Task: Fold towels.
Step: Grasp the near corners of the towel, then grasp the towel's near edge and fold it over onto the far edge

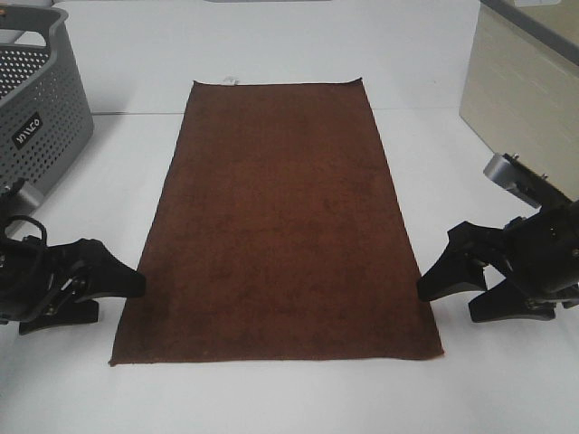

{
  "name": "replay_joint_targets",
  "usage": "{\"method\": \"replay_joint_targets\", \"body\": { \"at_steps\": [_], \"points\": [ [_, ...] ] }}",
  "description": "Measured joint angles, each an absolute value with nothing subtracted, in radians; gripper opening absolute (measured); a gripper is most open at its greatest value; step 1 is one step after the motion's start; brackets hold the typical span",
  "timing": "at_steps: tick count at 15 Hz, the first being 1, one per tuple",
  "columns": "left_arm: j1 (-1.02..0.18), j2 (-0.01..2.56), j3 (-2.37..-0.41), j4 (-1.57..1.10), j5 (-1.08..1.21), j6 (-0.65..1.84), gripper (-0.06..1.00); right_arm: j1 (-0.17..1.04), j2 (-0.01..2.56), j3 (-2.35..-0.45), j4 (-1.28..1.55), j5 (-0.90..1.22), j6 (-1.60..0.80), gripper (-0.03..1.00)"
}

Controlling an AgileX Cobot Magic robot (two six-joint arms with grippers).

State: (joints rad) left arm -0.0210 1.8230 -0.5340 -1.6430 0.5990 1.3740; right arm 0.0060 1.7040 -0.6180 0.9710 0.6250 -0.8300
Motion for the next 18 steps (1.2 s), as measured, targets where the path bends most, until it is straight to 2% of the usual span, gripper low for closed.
{"method": "replay_joint_targets", "body": {
  "at_steps": [4,7,8,9,10,12,13,14,15,18],
  "points": [
    [-0.079,1.920,-0.625,-1.652,0.625,1.383,0.76,0.011,1.814,-0.629,1.123,0.605,-0.986,0.73],
    [-0.141,1.954,-0.677,-1.660,0.621,1.331,0.74,0.114,1.874,-0.699,1.141,0.587,-0.989,0.72],
    [-0.144,1.963,-0.688,-1.660,0.614,1.310,0.69,0.146,1.890,-0.716,1.152,0.567,-0.959,0.70],
    [-0.144,1.967,-0.695,-1.659,0.604,1.300,0.62,0.168,1.899,-0.727,1.156,0.542,-0.916,0.64],
    [-0.144,1.976,-0.699,-1.655,0.588,1.293,0.50,0.173,1.903,-0.727,1.150,0.516,-0.881,0.53],
    [-0.144,1.984,-0.700,-1.646,0.566,1.290,0.19,0.173,1.909,-0.727,1.108,0.472,-0.837,0.24],
    [-0.144,1.984,-0.700,-1.646,0.566,1.290,0.19,0.173,1.909,-0.727,1.108,0.472,-0.837,0.24],
    [-0.144,1.984,-0.700,-1.641,0.567,1.290,0.02,0.173,1.911,-0.727,1.095,0.451,-0.812,0.04],
    [-0.144,1.984,-0.700,-1.641,0.569,1.290,0.00,0.173,1.911,-0.727,1.092,0.444,-0.799,0.00],
    [-0.144,1.981,-0.702,-1.584,0.617,1.249,0.00,0.173,1.892,-0.727,1.064,0.443,-0.787,0.00]
  ]
}}
